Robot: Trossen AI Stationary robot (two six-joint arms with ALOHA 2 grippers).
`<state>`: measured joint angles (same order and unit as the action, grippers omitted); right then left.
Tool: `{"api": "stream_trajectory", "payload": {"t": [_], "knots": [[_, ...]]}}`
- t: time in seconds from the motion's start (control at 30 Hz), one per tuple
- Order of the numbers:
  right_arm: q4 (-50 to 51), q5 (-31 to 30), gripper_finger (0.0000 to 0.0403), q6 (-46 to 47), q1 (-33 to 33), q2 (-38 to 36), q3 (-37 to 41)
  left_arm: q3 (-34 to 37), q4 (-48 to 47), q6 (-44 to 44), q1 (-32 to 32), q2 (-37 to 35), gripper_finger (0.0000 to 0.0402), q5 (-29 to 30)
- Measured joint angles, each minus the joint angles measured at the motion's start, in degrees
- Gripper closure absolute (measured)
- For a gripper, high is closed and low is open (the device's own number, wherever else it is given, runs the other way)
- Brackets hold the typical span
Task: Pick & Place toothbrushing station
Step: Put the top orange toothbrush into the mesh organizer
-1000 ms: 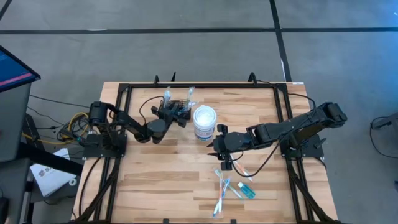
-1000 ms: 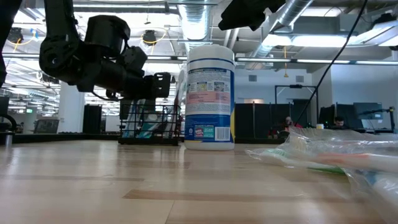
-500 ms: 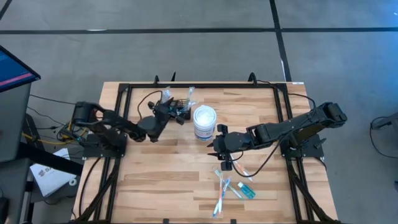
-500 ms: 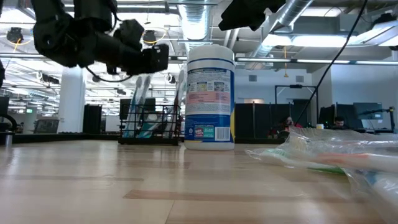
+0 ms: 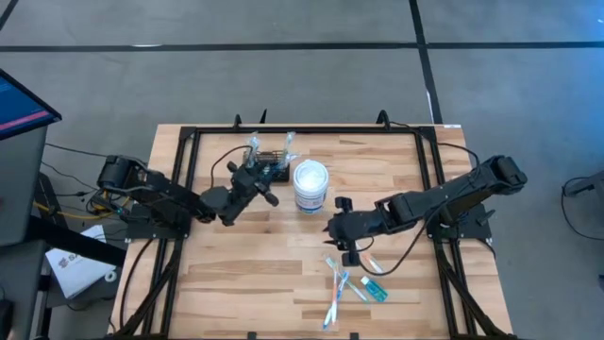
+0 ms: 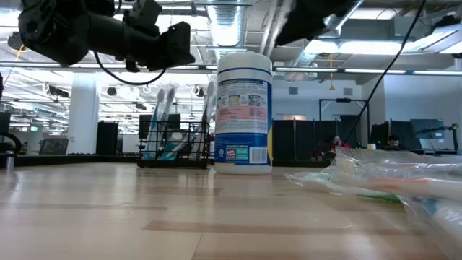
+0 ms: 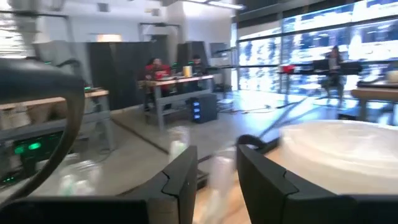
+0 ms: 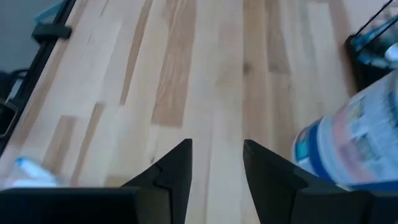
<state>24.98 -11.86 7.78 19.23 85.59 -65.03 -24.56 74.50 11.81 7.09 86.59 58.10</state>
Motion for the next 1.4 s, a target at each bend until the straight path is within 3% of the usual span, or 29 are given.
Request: {"api": "stream_trajectory", "payload": {"t": [0.43, 1.2, 1.4], "knots": [[10.3, -0.1, 0.0278, 14.0, 7.7, 0.0, 0.0, 0.0, 0.1, -2.2, 5.5, 0.0, 0.0296, -7.4], [17.8, -3.2, 0.0281, 46.1, 24.8, 0.0, 0.0, 0.0, 0.1, -3.3, 7.2, 0.0, 0.0296, -7.6], [18.0, -4.3, 0.0281, 54.0, 28.5, 4.6, 0.1, 0.0, 0.1, -3.8, 9.0, 0.0, 0.0296, -7.6]]}}
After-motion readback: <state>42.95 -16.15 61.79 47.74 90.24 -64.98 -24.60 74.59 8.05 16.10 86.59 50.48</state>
